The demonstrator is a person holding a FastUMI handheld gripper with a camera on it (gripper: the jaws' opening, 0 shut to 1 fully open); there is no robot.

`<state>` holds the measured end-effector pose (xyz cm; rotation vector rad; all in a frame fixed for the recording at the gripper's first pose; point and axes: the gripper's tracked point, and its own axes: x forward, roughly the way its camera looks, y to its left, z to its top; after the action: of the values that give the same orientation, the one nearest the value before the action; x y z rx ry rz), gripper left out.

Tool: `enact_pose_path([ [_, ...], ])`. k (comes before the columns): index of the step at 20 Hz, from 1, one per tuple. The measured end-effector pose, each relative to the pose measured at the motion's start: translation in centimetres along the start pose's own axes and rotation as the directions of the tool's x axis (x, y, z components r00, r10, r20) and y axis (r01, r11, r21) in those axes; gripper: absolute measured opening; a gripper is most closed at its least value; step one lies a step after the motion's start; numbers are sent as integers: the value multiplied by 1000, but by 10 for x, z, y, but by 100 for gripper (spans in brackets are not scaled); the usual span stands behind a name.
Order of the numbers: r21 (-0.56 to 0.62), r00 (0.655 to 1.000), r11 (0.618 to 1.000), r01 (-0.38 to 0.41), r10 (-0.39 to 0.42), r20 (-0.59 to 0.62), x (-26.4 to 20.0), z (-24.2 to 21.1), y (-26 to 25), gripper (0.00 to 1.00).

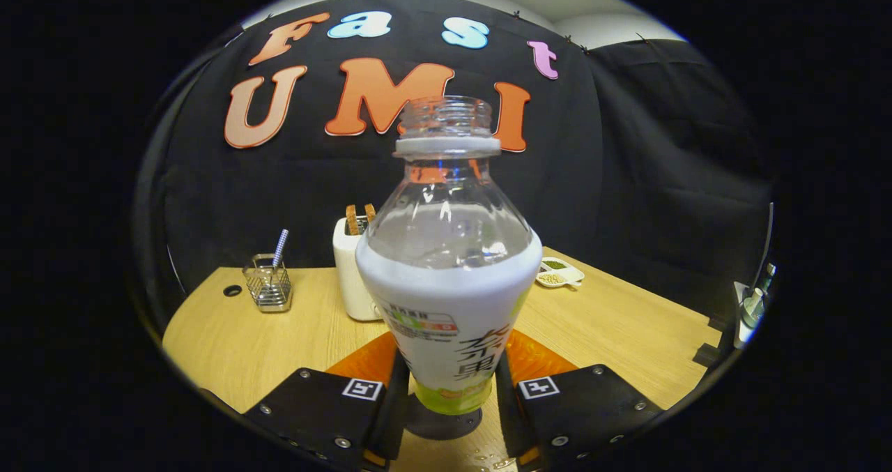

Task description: Take the bottle from table, then pour the juice into the cup, finally place the bottle on the coaster

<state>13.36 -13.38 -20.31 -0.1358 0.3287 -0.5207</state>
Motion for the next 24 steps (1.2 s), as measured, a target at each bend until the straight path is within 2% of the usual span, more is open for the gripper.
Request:
enact_pose_path([
  [4,-37,999,999,16,-17,-29,13,-22,8,58],
  [9,2,997,1000,13,-12,-76,17,-47,11,58],
  [15,-3,993,1000,18,-18,-119,17,-69,14,64],
  [24,1,993,1000,13,-13,-118,7,-72,13,69],
])
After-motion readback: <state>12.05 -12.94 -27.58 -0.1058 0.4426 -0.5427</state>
